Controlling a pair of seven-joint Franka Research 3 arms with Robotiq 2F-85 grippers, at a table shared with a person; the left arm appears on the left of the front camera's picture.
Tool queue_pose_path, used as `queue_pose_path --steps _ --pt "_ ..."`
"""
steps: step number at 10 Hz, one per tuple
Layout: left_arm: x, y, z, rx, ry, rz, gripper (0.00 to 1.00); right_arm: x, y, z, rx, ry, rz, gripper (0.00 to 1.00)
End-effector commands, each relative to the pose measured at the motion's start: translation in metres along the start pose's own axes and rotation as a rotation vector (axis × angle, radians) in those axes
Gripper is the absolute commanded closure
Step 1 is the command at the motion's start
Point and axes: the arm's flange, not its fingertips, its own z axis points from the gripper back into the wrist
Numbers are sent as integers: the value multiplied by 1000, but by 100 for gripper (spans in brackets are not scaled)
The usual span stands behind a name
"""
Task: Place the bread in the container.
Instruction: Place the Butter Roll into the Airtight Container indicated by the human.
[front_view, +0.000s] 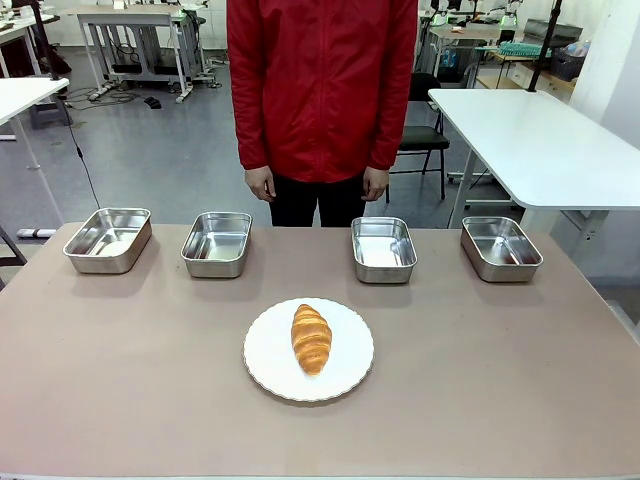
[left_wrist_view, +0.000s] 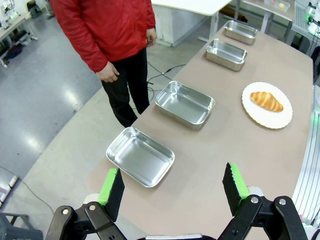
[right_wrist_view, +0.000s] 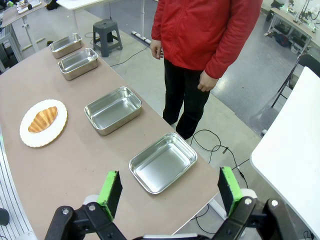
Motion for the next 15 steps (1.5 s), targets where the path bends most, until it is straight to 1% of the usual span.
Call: queue_pose_path --steps 1,15 --pt "1 -1 3 -8 -7 -3 0 1 0 0 1 -1 2 0" --pt "1 -1 3 -8 -7 -3 0 1 0 0 1 -1 2 0"
